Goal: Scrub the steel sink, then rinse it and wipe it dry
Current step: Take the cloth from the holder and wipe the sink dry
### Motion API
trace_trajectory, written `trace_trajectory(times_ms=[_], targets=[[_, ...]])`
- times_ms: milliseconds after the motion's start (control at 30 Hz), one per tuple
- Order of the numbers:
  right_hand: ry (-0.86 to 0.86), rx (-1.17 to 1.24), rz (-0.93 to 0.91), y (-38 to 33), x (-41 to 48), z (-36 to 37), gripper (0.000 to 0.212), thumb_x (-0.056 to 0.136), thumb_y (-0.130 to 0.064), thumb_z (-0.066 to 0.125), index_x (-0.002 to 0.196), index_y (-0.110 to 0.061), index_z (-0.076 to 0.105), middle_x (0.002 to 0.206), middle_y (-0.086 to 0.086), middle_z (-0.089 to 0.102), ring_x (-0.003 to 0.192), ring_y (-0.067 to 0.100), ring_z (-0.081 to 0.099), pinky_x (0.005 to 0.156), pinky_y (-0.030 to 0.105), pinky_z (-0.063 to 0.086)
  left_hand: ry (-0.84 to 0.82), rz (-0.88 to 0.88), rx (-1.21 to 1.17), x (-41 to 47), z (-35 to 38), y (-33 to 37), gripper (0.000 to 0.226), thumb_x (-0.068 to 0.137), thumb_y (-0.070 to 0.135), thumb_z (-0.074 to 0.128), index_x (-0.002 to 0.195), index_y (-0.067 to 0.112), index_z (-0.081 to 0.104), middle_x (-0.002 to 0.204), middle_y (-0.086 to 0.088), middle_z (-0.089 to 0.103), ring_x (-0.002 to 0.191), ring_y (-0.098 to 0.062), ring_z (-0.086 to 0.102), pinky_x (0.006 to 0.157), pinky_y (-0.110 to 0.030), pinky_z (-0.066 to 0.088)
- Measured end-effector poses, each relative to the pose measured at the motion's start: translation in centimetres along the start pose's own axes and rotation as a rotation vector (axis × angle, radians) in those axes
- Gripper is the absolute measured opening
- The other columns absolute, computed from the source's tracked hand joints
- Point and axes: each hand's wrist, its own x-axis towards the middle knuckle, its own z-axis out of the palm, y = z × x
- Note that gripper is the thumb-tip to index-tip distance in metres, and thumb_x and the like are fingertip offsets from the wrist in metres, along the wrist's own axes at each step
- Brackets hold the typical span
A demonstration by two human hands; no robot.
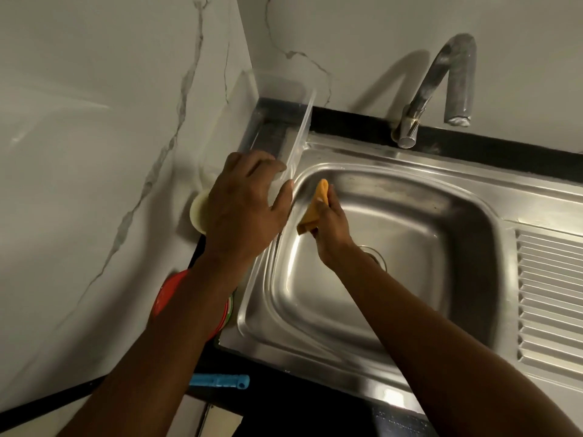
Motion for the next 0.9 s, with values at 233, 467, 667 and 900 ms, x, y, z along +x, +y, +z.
trace_trajectory(times_ms=[233,467,667,900], targets=[[-0.142,-0.214,-0.020,2.9,-0.2,4.6,0.072,0.098,-0.072,0.037,0.159,-0.056,0.002,0.172,-0.003,0.017,0.156,0.024,0.025,0.127,0.055,0.023,-0.203,-0.131,-0.145,-5.9,-1.9,1.8,0.028,0.103,0.036,0.064,0.108,0.012,0.076,0.100,-0.004,0.075,0.094,-0.018,0.068,0.084,-0.035,0.058],[-0.392,-0.427,0.062,11.9,-2.7,-0.3,0.049,0.106,-0.043,0.051,0.147,-0.043,0.024,0.132,0.000,0.040,0.122,0.027,0.045,0.111,0.058,0.040,-0.256,-0.174,-0.227,-9.8,-3.3,3.5,0.021,0.102,0.030,0.067,0.104,0.012,0.077,0.095,0.002,0.072,0.089,-0.009,0.065,0.079,-0.030,0.057],[-0.494,-0.429,0.149,13.6,-5.5,-3.0,0.027,0.108,-0.043,0.047,0.125,-0.027,0.034,0.107,-0.019,0.045,0.096,-0.001,0.044,0.088,0.025,0.040,-0.275,-0.183,-0.225,-10.8,-2.7,3.8,0.019,0.099,0.032,0.070,0.102,0.015,0.078,0.095,0.004,0.073,0.089,-0.009,0.067,0.074,-0.031,0.059],[-0.231,-0.040,0.252,10.1,-3.3,0.8,0.054,0.109,-0.047,0.043,0.157,-0.023,0.041,0.136,0.003,0.056,0.125,0.023,0.051,0.112,0.044,0.041,-0.356,-0.240,-0.248,-12.1,-1.4,2.7,0.020,0.100,0.035,0.068,0.102,0.017,0.077,0.093,0.007,0.072,0.085,-0.008,0.067,0.072,-0.029,0.058]])
